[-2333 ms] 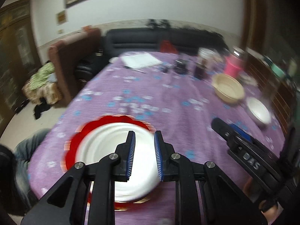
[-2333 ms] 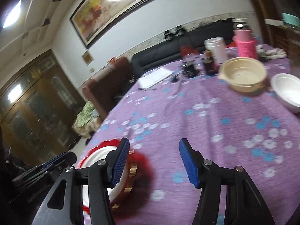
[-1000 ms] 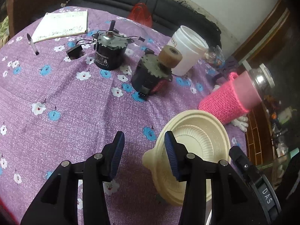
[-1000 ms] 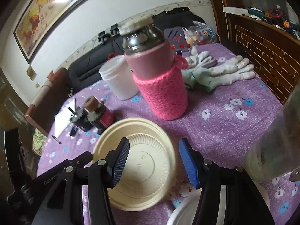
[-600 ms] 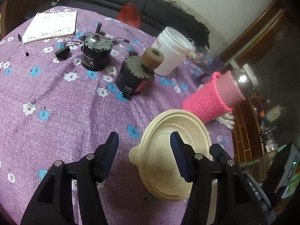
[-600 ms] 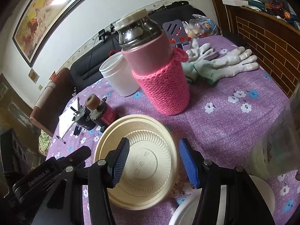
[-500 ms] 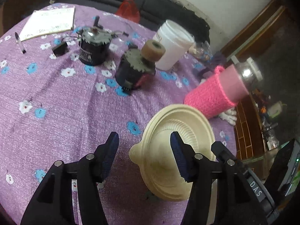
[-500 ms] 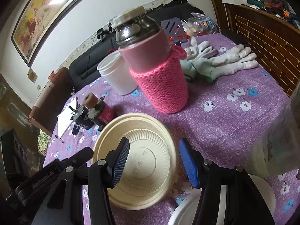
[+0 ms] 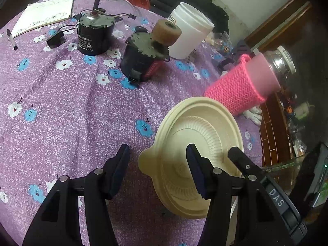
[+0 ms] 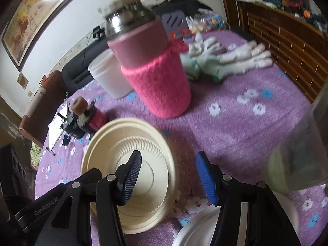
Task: Organize plates and bowls
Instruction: 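Close both grippers on the rim of the beige bowl, then lift the beige bowl and carry it over the plate stack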
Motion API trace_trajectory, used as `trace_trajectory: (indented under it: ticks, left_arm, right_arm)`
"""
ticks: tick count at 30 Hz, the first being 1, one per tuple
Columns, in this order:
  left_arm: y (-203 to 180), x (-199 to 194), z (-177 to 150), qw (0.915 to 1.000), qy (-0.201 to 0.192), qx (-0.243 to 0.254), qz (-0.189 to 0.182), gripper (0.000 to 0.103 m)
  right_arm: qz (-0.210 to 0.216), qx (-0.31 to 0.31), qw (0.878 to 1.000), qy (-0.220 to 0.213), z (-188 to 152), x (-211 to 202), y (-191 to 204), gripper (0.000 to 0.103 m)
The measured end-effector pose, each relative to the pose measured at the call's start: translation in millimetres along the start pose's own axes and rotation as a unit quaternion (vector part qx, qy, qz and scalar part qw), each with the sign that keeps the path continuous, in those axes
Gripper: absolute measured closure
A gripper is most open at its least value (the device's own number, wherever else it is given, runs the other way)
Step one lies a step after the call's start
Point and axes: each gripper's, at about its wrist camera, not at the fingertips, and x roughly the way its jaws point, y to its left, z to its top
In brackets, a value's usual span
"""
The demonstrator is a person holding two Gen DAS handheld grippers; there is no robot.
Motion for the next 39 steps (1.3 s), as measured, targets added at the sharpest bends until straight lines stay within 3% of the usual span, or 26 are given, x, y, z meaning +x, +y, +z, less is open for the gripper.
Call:
trace_trajectory:
  ticks: [9,13,18,24,28,31,39]
  left_arm:
    - [-14.0,-2.7,-4.1,0.9996,0.012,0.024,0.011,0.050]
    - [-15.4,-1.7,-4.2,0.9994,0.012,0.029,0.016,0.060]
    - [-14.9,15.0,-7.4,0.9986,0.044,0.029,0.011,0.078]
    - [-14.6,10.5,-7.4,0.9987,0.039,0.028,0.015,0.089]
    - [-11.6,9.7,-6.2,0.9988,0.035,0.025,0.022,0.091]
    - [-8.6,9.1,-5.9,0.9988,0.037,0.024,0.024,0.091]
    - [-6.0,6.4,-6.0,0.9987,0.037,0.021,0.027,0.092]
  right_arm:
    - [0.015,0.014,1.000,0.018,-1.9,5.2,-2.7,0.047]
    - [0.022,0.025,0.999,0.025,-0.9,6.7,-4.8,0.047]
    - [0.030,0.036,0.998,0.035,-0.8,9.2,-7.1,0.051]
    - [0.037,0.045,0.997,0.044,-0.1,10.3,-9.6,0.063]
    - [0.038,0.046,0.997,0.055,-1.5,13.3,-9.6,0.083]
    - [0.029,0.046,0.997,0.054,-2.3,14.6,-10.4,0.092]
    - [0.025,0.044,0.997,0.054,-3.7,15.5,-9.9,0.093]
